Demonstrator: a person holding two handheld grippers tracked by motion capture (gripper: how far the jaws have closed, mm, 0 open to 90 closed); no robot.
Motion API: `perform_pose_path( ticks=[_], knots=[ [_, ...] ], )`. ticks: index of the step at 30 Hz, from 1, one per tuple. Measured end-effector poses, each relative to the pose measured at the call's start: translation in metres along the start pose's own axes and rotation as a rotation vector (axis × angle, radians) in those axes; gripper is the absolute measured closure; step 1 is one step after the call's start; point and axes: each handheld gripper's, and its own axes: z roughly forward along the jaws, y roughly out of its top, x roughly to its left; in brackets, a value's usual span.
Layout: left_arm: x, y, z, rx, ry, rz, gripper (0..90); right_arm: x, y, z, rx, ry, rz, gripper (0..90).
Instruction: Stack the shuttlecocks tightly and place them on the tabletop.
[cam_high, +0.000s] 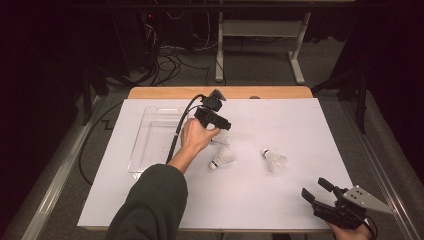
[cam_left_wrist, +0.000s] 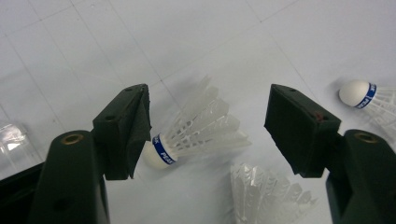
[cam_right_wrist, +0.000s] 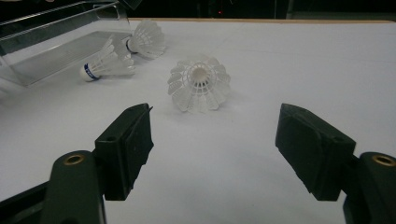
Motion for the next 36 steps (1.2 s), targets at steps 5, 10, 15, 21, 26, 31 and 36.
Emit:
perform_pose_path(
  ticks=[5, 10, 15, 21, 26, 31, 36],
  knots=[
    [0.002, -0.004, -0.006, -0.007, -0.007, -0.007, 32.3, 0.0, 0.0, 0.0, 0.0, -0.001, -0.001, 27.9],
    [0.006, -0.009, -0.008, -0.005, -0.003, -0.025, 33.3, 0.0, 0.0, 0.0, 0.001, -0.001, 0.001, 27.9],
    [0.007, -0.014, -0.009, 0.001, -0.002, -0.024, 33.9, 0.0, 0.0, 0.0, 0.0, -0.004, 0.004, 27.9],
    [0.007, -0.017, -0.01, 0.006, 0.008, -0.023, 34.1, 0.0, 0.0, 0.0, 0.001, -0.002, 0.004, 27.9],
    [0.008, -0.02, -0.012, 0.001, 0.012, -0.023, 34.6, 0.0, 0.0, 0.0, -0.001, -0.002, 0.006, 27.9],
    [0.008, -0.026, -0.015, 0.003, 0.009, -0.025, 35.2, 0.0, 0.0, 0.0, -0.002, -0.004, 0.005, 27.9],
    [0.009, -0.032, -0.017, 0.001, 0.005, -0.028, 35.5, 0.0, 0.0, 0.0, 0.0, -0.003, 0.002, 27.9]
  ],
)
